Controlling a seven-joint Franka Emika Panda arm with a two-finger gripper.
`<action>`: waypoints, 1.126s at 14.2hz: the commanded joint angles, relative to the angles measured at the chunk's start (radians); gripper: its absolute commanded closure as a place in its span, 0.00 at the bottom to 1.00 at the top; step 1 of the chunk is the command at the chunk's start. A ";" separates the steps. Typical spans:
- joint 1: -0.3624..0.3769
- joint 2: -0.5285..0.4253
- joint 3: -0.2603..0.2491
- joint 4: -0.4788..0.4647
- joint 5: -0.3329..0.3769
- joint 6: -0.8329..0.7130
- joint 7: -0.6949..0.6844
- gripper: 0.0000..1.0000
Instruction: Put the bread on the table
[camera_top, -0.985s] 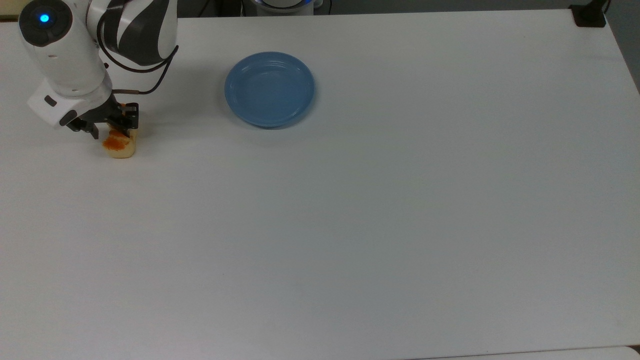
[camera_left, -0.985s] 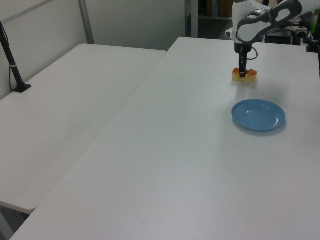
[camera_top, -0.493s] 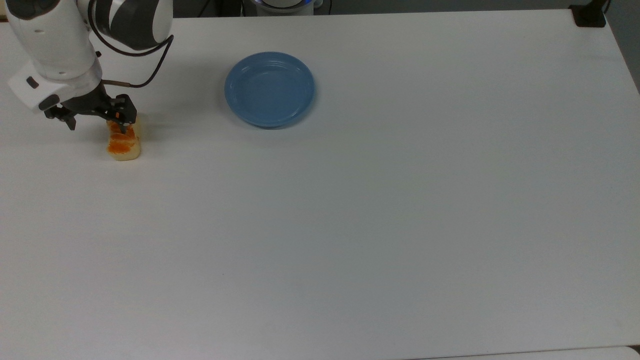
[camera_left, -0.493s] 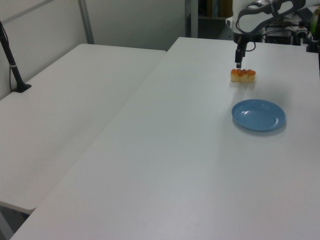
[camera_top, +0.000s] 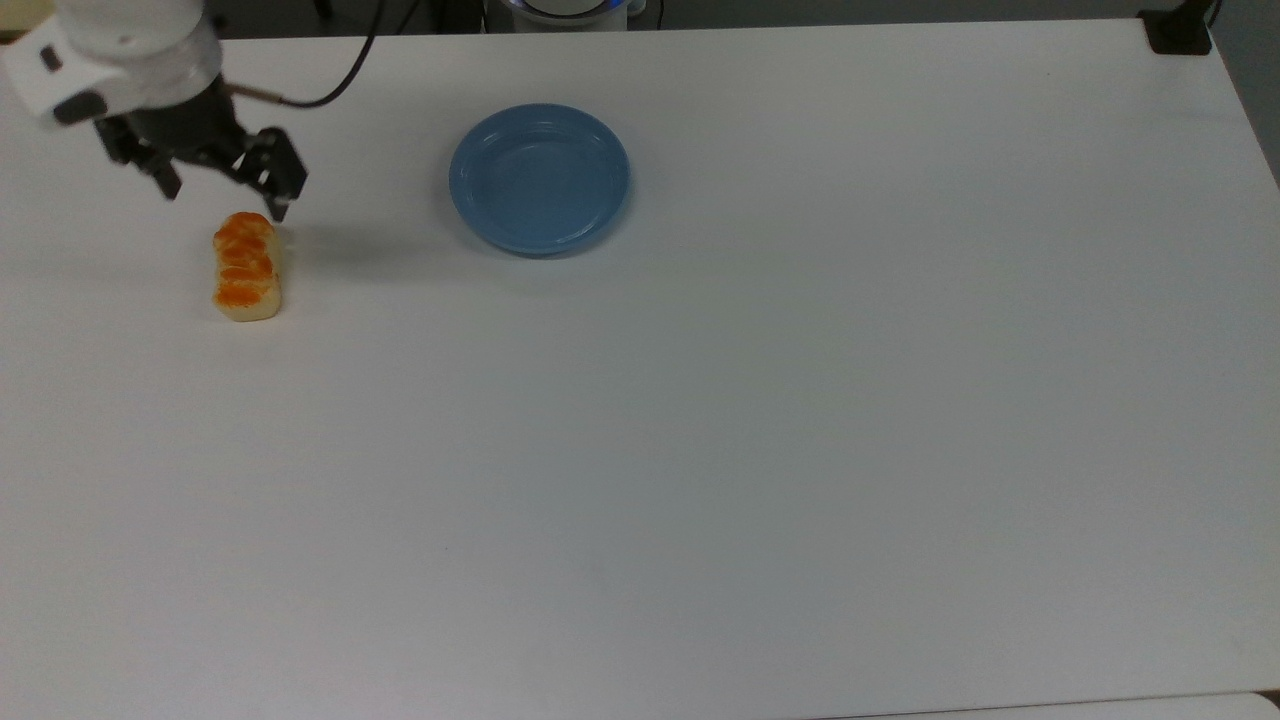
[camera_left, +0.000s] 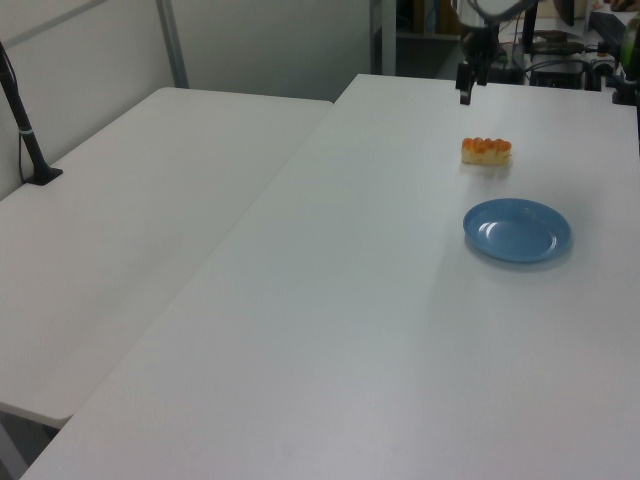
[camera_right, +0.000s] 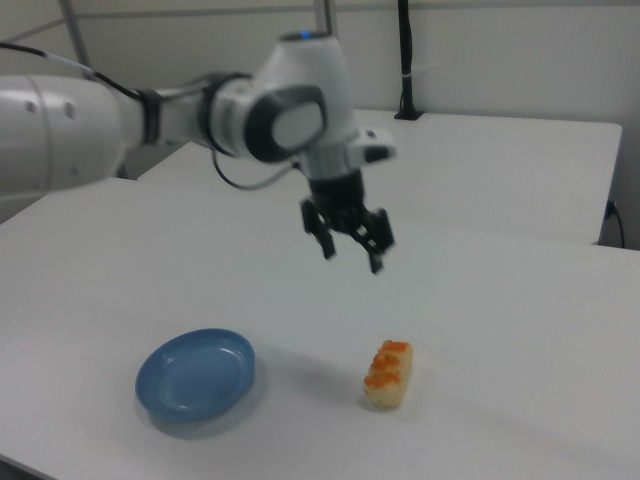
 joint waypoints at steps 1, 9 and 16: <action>0.103 -0.141 -0.008 -0.019 0.014 -0.113 0.171 0.00; 0.338 -0.295 -0.032 -0.058 0.016 -0.186 0.266 0.00; 0.360 -0.290 -0.032 -0.090 0.026 -0.185 0.087 0.00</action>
